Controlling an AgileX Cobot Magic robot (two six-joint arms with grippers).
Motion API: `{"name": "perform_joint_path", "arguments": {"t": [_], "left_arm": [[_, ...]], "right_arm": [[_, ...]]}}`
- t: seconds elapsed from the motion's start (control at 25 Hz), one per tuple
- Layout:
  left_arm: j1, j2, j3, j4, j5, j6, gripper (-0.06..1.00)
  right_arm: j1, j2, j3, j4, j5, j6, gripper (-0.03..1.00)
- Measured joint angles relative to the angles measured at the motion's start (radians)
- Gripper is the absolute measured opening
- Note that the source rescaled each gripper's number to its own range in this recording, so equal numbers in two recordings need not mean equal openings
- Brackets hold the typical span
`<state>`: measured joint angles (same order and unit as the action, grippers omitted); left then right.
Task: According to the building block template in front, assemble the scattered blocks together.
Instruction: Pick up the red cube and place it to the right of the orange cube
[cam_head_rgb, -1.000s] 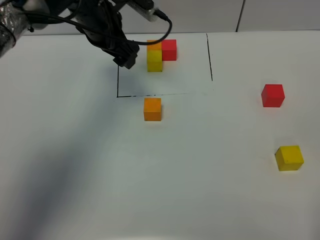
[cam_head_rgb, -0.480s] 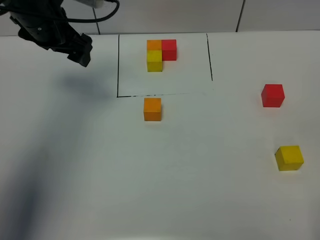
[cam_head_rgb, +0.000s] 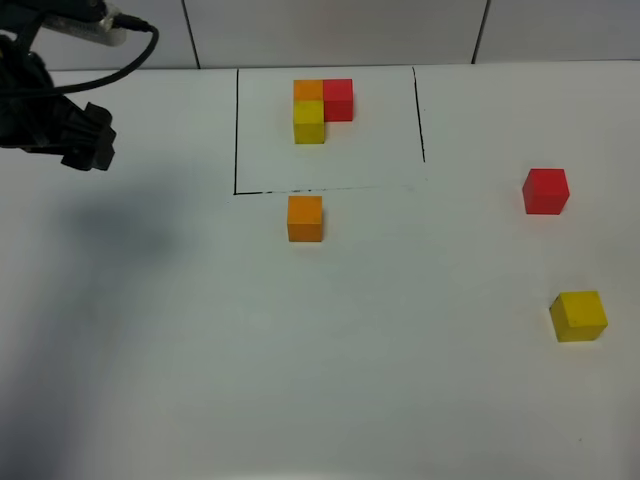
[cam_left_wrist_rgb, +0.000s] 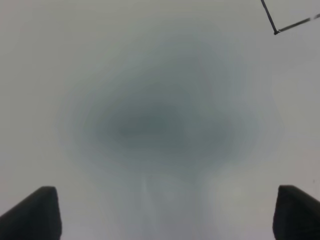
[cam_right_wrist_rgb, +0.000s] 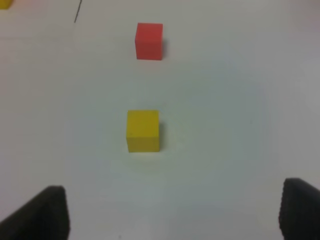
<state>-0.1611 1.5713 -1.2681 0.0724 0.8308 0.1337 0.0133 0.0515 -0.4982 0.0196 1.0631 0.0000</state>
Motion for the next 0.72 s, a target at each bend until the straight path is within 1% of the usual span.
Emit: {"name": "perform_joint_path", "arguments": {"t": [0.28,0.6,0.72], "left_arm": [[0.0,-0.272,0.23,0.048,-0.009,-0.07,0.91],[0.0,-0.56,0.436,0.044,-0.031,-0.153,0.91],[0.0,-0.672,0.49,0.027,-0.032,-0.173,0.91]], "right_arm": [[0.0,0.0,0.0,0.001,0.0,0.0,0.72],[0.0,0.0,0.0,0.002,0.0,0.0,0.72],[0.0,0.0,0.0,0.002,0.0,0.0,0.72]]}}
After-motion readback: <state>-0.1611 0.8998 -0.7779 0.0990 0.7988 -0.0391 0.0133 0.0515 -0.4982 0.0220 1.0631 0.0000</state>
